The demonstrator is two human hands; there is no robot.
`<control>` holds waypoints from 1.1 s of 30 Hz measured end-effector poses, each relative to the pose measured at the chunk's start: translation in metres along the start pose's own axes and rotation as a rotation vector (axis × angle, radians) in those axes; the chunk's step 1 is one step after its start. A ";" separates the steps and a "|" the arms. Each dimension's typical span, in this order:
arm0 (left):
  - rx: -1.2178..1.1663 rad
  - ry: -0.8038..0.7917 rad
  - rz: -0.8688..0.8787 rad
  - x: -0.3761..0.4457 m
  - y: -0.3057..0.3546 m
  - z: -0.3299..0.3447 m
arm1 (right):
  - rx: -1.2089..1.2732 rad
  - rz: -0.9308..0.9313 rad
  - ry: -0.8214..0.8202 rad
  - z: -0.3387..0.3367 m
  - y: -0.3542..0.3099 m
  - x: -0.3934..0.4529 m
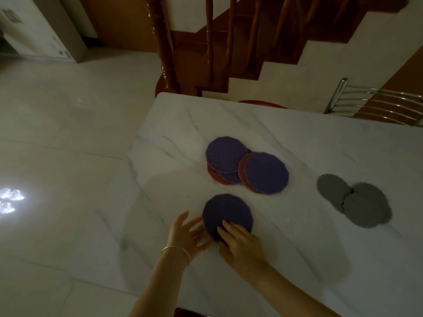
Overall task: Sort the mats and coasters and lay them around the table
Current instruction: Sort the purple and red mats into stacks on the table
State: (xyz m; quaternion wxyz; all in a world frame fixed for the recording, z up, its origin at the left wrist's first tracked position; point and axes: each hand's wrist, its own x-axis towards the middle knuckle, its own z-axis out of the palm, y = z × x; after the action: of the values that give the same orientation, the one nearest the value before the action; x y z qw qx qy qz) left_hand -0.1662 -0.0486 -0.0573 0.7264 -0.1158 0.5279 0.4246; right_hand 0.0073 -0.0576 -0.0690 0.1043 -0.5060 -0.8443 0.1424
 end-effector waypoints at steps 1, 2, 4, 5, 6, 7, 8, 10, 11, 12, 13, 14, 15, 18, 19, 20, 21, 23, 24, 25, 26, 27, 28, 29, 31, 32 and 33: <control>0.008 0.003 -0.002 -0.001 0.002 -0.002 | 0.041 0.027 0.030 -0.003 0.006 0.009; 0.013 -0.001 -0.006 -0.001 0.004 -0.003 | 0.080 0.083 0.071 -0.008 0.015 0.021; 0.010 -0.009 -0.013 -0.003 0.008 -0.006 | 0.123 0.241 0.142 -0.019 0.041 0.053; 0.013 -0.012 -0.015 -0.004 0.010 -0.007 | 0.100 0.319 0.162 -0.025 0.056 0.069; 0.021 -0.008 -0.013 -0.004 0.011 -0.007 | 0.054 0.382 0.151 -0.030 0.072 0.085; 0.035 0.000 -0.011 -0.004 0.012 -0.007 | 0.003 0.425 0.108 -0.033 0.087 0.099; 0.048 0.007 -0.011 -0.003 0.013 -0.006 | -0.040 0.444 0.042 -0.034 0.101 0.109; 0.048 0.010 -0.009 -0.002 0.012 -0.005 | -0.088 0.446 -0.125 -0.032 0.121 0.120; 0.040 0.009 -0.010 -0.001 0.011 -0.004 | -0.101 0.442 -0.198 -0.030 0.128 0.122; 0.031 0.006 -0.010 -0.001 0.011 -0.004 | -0.141 0.428 -0.254 -0.029 0.131 0.122; 0.020 0.000 -0.012 0.000 0.011 -0.004 | -0.211 0.400 -0.284 -0.028 0.131 0.121; 0.008 -0.007 -0.013 0.000 0.011 -0.004 | -0.281 0.364 -0.290 -0.027 0.130 0.120; -0.003 -0.017 -0.013 0.000 0.010 -0.004 | -0.316 0.320 -0.251 -0.028 0.127 0.119; -0.013 -0.036 -0.013 0.000 0.010 -0.001 | -0.188 0.272 0.018 -0.042 0.111 0.116; -0.010 -0.032 -0.009 0.000 0.010 0.000 | -0.147 0.306 0.127 -0.052 0.107 0.114; -0.007 -0.025 -0.004 0.000 0.011 0.002 | -0.121 0.341 0.240 -0.060 0.103 0.109; -0.005 -0.019 -0.001 -0.001 0.010 0.004 | -0.108 0.360 0.349 -0.068 0.098 0.102; 0.003 -0.016 0.000 -0.001 0.009 0.008 | -0.072 0.346 0.474 -0.074 0.079 0.080; 0.011 -0.011 0.000 -0.001 0.009 0.010 | -0.057 0.317 0.468 -0.072 0.067 0.066; 0.016 -0.003 0.002 0.000 0.008 0.010 | -0.056 0.273 0.439 -0.066 0.052 0.051; 0.019 0.001 0.004 0.000 0.007 0.011 | -0.064 0.223 0.396 -0.057 0.038 0.036; 0.016 0.001 0.006 0.000 0.006 0.011 | -0.070 0.174 0.343 -0.046 0.026 0.022; 0.008 -0.001 0.007 0.000 0.006 0.011 | -0.079 0.125 0.292 -0.034 0.016 0.010; -0.006 -0.006 0.006 0.000 0.005 0.011 | -0.092 0.083 0.240 -0.023 0.009 0.001; -0.027 -0.016 0.003 0.000 0.004 0.009 | -0.109 0.024 0.170 -0.008 -0.004 -0.009; -0.017 -0.011 0.005 0.000 0.004 0.009 | -0.107 0.001 0.153 -0.004 -0.010 -0.011; 0.002 -0.002 0.006 0.001 0.003 0.008 | -0.099 0.000 0.133 -0.003 -0.014 -0.012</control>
State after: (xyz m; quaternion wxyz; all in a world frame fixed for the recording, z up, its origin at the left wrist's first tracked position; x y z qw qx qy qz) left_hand -0.1628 -0.0412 -0.0540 0.7257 -0.1132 0.5281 0.4262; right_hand 0.0021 -0.0740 -0.0614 0.1349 -0.5190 -0.8414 0.0665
